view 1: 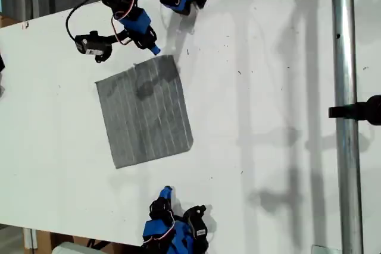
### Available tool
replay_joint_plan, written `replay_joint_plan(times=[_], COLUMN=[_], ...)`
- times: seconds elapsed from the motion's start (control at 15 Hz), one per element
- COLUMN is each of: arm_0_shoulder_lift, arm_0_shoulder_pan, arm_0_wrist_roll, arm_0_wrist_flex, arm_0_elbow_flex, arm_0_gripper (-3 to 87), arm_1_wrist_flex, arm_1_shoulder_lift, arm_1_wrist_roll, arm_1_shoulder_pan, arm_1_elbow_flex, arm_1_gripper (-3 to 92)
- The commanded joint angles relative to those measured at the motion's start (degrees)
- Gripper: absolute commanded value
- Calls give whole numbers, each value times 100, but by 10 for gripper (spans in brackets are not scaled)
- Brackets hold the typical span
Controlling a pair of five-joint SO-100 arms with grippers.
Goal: Grasp corners of a towel and fold twice.
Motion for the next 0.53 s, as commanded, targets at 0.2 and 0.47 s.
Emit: replay_joint_plan(times=[0.2, 0.47], arm_0_shoulder_lift=[35, 35], arm_0_shoulder_pan=[-79, -70], arm_0_wrist_roll=[-44, -44], arm_0_wrist_flex=[-88, -88], arm_0_elbow_flex=[-18, -18], arm_0_gripper=[-27, -27], arm_1_wrist_flex=[246, -721], arm_1_shoulder_lift=[-554, -888], arm_1_wrist_roll=[9, 193], arm_1_shoulder_pan=[299, 325], arm_1_elbow_flex=[-589, 264], arm_1_gripper=[399, 412])
